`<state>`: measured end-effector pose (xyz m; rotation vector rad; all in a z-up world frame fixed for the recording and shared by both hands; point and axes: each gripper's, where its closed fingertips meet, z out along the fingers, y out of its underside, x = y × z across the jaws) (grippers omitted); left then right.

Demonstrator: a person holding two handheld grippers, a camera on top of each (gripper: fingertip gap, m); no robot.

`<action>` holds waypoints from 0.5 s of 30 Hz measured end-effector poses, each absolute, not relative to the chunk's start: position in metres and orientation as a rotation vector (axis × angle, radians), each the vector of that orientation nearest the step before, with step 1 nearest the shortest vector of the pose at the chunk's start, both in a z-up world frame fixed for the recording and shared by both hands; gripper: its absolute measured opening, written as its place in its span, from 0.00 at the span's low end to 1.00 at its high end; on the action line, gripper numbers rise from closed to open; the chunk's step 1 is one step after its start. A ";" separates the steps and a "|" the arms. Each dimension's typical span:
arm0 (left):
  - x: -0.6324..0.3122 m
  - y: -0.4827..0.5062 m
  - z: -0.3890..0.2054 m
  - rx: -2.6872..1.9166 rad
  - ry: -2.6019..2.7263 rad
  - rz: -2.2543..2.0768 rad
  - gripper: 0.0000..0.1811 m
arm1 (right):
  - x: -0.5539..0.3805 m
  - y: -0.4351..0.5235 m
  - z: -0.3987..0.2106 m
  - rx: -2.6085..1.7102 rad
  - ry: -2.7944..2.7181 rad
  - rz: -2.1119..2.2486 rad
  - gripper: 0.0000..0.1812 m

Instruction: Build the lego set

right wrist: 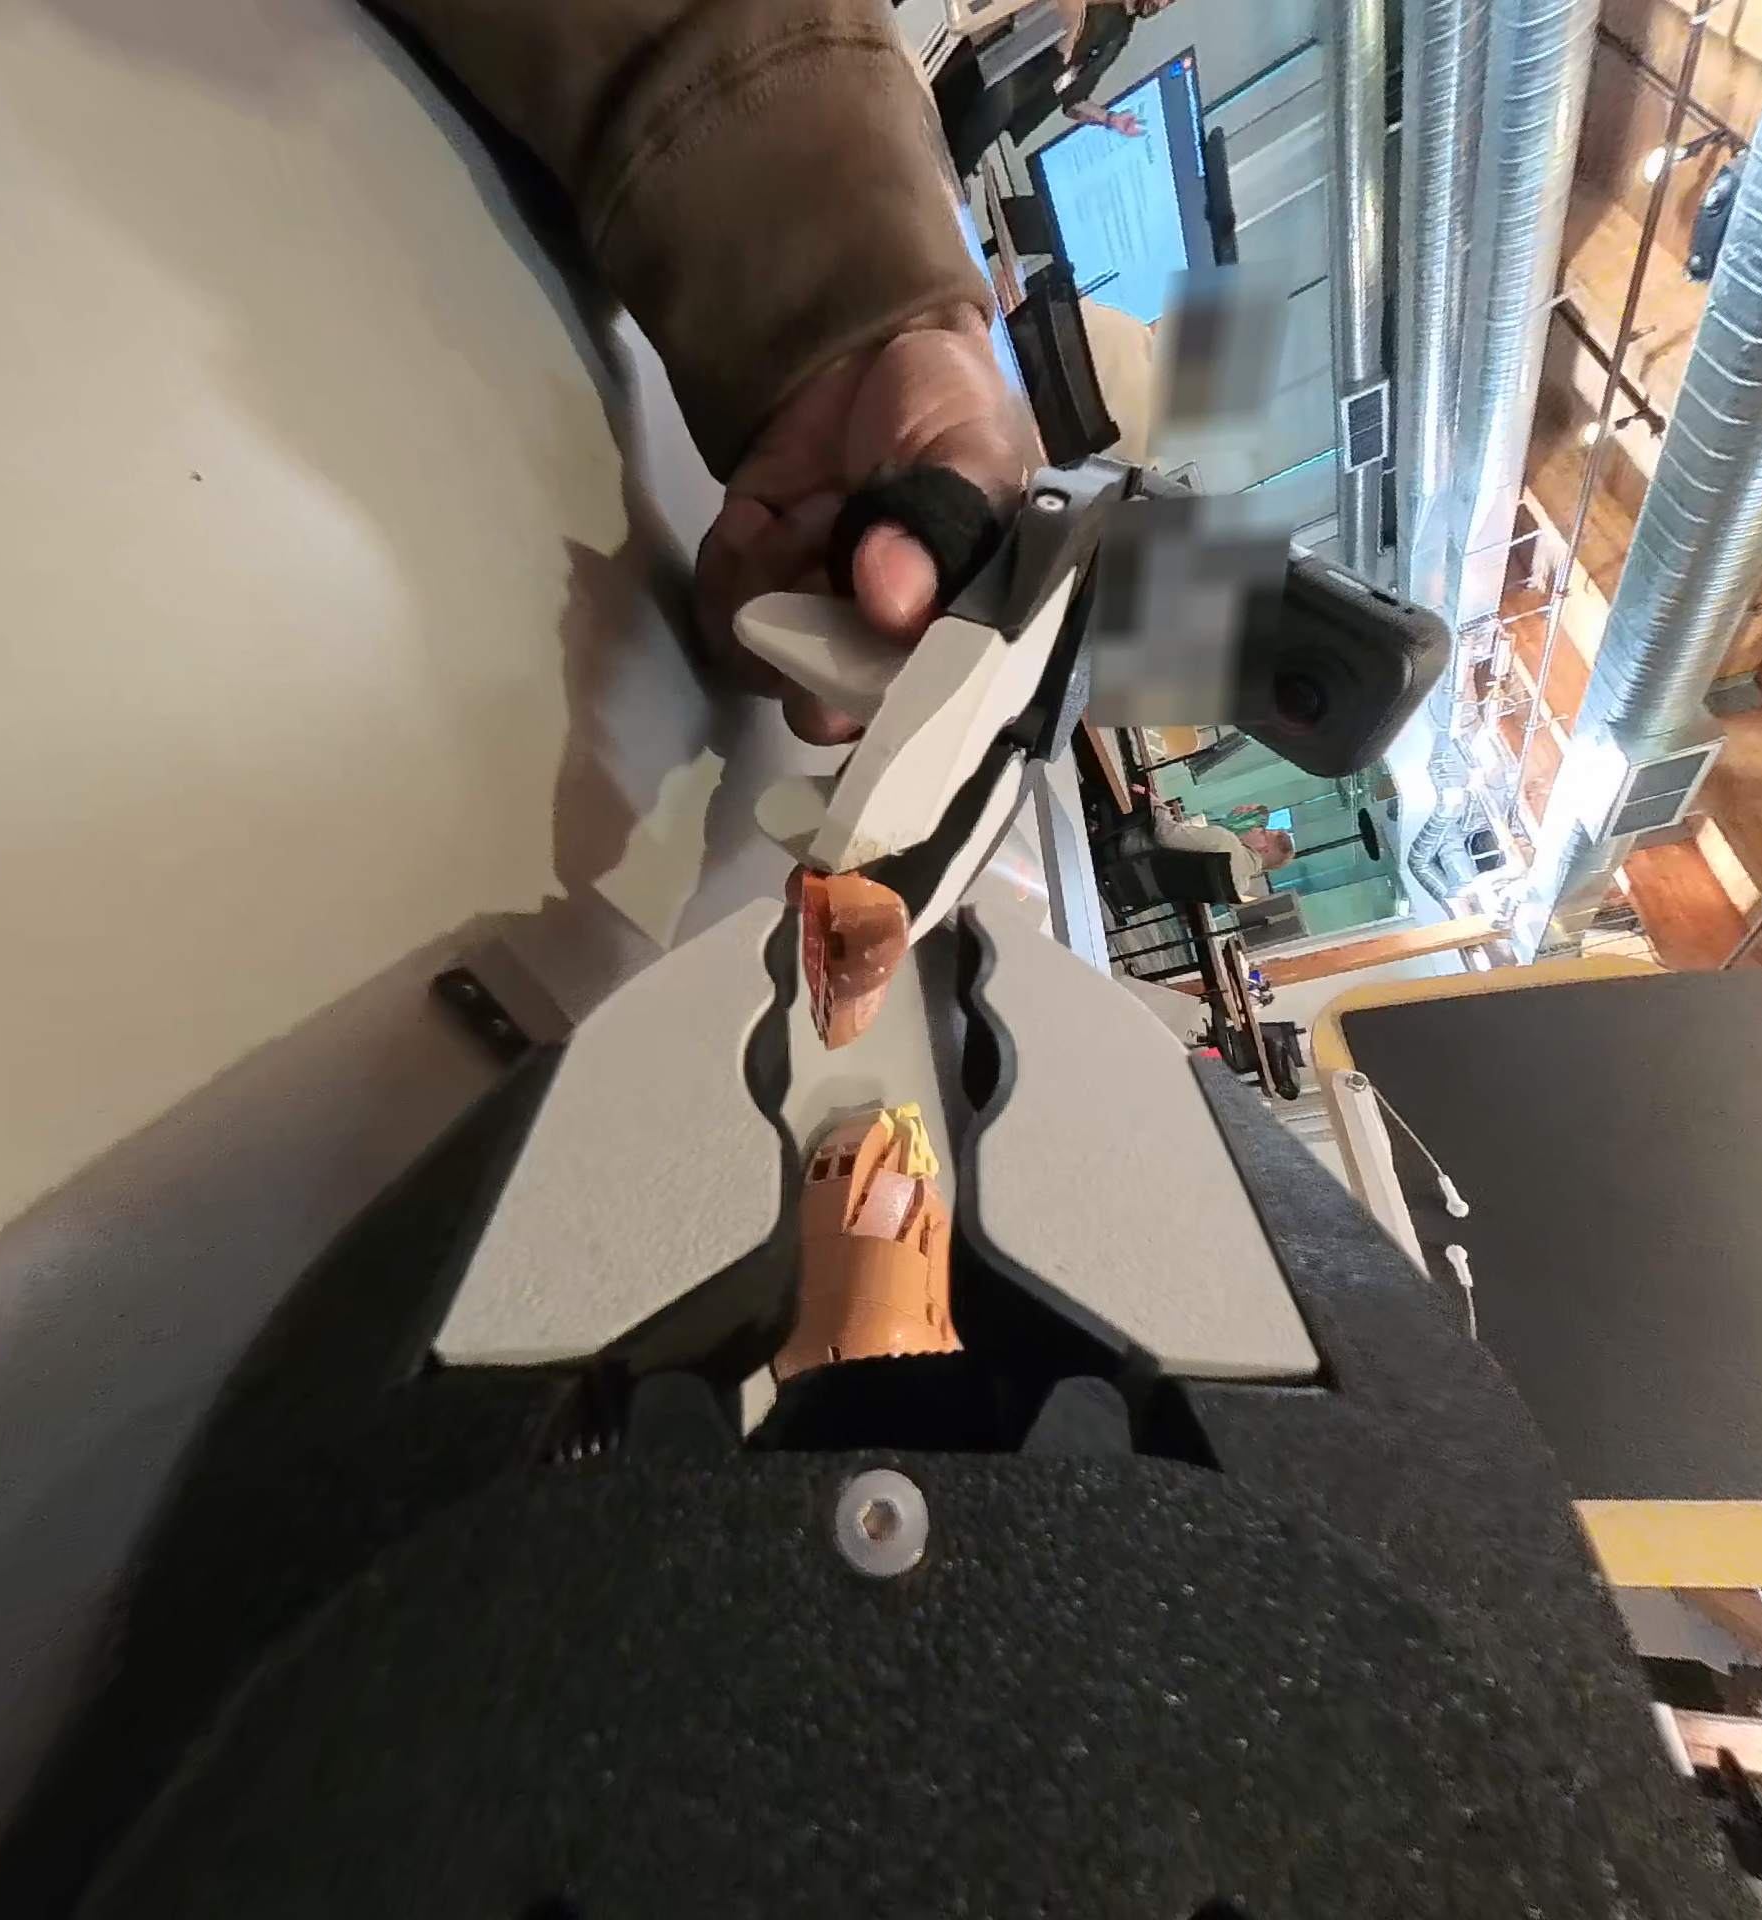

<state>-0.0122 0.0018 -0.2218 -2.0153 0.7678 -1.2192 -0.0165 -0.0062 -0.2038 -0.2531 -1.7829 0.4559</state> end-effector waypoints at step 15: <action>-0.012 0.003 -0.215 -1.985 0.735 -1.249 0.18 | -0.019 -0.005 -0.204 -0.260 -1.754 0.442 0.09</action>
